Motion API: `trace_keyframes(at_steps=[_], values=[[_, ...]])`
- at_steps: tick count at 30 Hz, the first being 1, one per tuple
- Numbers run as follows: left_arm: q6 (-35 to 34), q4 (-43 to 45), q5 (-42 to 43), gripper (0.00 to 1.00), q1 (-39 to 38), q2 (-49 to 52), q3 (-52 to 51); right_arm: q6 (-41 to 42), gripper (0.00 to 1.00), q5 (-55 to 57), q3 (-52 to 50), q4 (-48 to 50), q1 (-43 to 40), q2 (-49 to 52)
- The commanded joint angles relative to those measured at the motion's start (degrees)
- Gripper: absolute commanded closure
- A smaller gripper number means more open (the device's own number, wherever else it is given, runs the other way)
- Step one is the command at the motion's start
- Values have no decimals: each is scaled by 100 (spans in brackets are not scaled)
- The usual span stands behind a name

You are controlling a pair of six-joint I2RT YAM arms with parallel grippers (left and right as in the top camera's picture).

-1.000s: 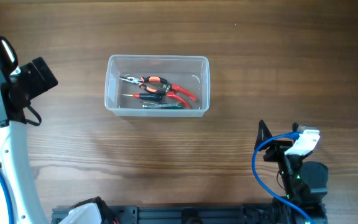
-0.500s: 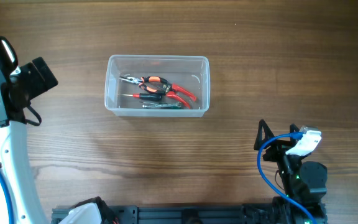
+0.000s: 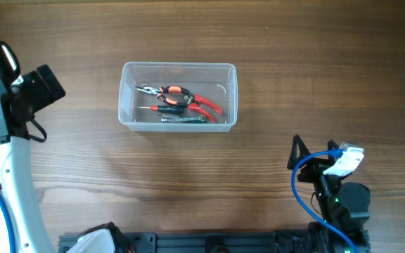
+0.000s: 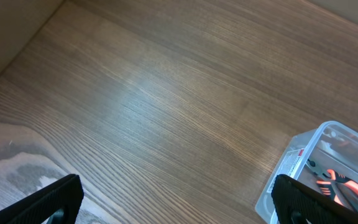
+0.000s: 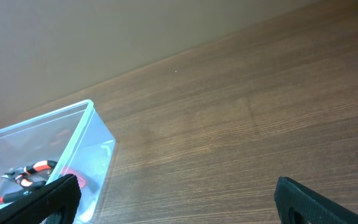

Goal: Pack container

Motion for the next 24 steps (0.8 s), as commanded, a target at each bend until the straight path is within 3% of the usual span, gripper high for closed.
trace_keyframes(at_steps=[1, 6, 9, 11, 15, 19, 24], values=[[-116, 15, -52, 0, -170, -363, -76, 57, 0, -92, -44, 50, -24, -98], [-142, 505, -79, 0, -581, -1534, -815, 57, 0, -92, -44, 50, -24, -101], [-162, 1478, 538, 0, -680, -2490, -1700, 57, 0, -92, -44, 50, -24, -101], [-162, 2577, 1196, 0, -682, -3386, -2699, 59, 0, -92, -44, 50, -24, -101], [-162, 3871, 1961, 0, -682, -4968, -4623, 57, 0, -92, -44, 50, -24, -101], [-162, 4133, 2295, 0, -765, -6116, -5899, 59, 0, -92, -44, 50, -24, -101], [-157, 4135, 2310, 0, -1167, -6957, -6732, 57, 0, -92, -44, 50, -24, -101]])
